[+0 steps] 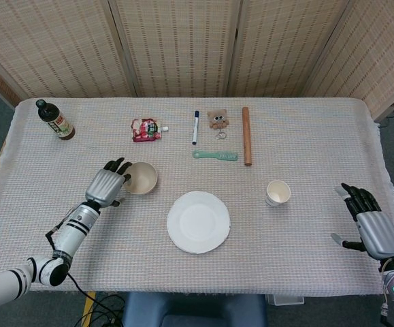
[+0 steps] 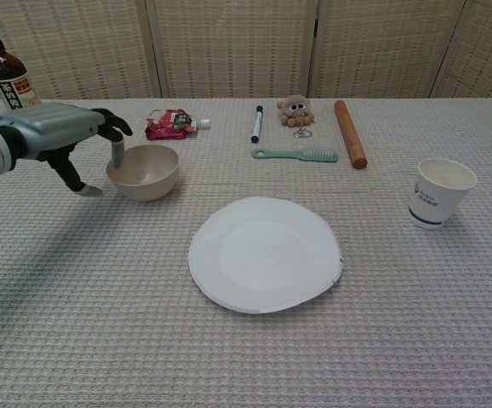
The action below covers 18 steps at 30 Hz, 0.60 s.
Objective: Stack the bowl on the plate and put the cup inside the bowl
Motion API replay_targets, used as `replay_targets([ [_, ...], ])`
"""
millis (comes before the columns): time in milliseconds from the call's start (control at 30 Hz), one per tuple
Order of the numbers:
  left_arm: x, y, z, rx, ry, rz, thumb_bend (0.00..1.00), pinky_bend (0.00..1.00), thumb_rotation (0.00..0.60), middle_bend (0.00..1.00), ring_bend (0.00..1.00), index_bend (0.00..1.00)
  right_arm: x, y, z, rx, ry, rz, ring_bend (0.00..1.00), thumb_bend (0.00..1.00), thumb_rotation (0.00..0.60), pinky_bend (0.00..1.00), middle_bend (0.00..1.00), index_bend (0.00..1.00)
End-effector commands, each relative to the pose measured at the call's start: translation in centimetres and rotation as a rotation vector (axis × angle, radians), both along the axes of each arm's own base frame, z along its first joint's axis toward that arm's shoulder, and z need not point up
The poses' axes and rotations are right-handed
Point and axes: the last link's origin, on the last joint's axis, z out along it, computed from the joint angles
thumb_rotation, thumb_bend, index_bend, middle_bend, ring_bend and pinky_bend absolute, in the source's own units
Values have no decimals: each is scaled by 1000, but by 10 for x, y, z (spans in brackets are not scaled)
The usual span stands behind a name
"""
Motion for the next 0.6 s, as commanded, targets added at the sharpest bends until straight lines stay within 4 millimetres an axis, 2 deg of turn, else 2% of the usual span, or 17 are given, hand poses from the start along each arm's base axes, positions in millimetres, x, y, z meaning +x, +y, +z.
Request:
replay_targets([
  [33,2,2,-6,-3,-17,-13,259,163,600,165,0,478,0,1,0,2,1,1,0,189,600,0,0,0],
  [600,3,17,-25,-24,-38,-27,259,163,600,181,0,555,-3,-3,3,-9,7,-19,0,190,600,0,0,0],
])
